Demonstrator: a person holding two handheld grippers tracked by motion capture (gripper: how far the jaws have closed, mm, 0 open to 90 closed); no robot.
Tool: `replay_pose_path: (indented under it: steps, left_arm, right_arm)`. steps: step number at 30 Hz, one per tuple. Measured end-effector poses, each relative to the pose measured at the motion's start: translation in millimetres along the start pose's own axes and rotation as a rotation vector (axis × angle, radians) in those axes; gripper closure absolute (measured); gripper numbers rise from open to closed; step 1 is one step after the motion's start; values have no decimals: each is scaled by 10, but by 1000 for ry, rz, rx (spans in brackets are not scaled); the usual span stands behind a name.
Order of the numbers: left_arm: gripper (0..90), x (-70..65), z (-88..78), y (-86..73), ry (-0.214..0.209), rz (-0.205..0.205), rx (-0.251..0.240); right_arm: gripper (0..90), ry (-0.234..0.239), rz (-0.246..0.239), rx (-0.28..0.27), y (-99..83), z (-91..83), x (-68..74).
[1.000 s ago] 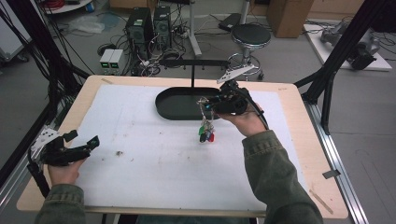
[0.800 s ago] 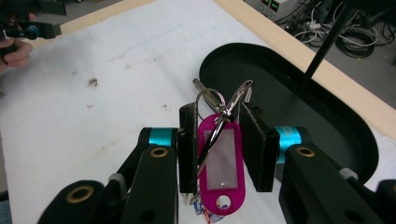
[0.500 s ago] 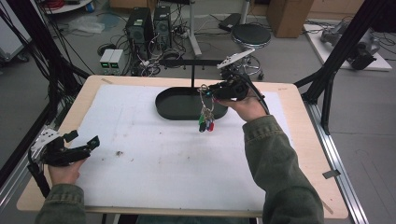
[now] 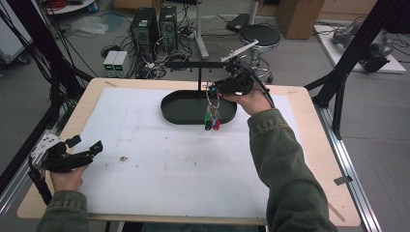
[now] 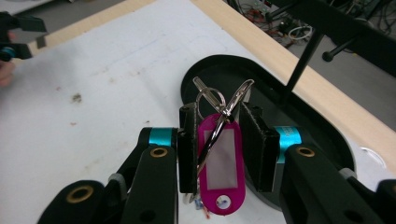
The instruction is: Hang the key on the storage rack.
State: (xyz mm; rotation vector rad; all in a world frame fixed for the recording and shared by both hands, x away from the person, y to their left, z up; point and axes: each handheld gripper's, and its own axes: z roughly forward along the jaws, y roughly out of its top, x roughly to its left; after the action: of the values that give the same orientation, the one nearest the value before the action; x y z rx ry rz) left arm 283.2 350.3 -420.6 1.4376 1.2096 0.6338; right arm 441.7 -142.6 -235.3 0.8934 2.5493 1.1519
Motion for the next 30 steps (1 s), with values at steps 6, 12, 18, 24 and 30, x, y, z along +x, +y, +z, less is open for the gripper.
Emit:
replay_pose_path:
  steps: [6,12,18,24,30]
  left_arm:
    - [17,11,2,0,2,-3,-2]
    - [17,7,25,-2,-3,-7,-5]
    - [17,22,21,-1,-1,-12,-11]
    - [17,39,21,2,-4,-20,-18]
    - [17,53,22,3,-6,-28,-29]
  right_arm:
    - [691,-8,-6,16,133,81,-57]
    - [691,8,6,-6,261,156,-141]
    - [691,-11,18,6,355,213,-251]
    - [691,-23,63,17,425,315,-419]
    - [691,-25,94,-4,437,365,-549]
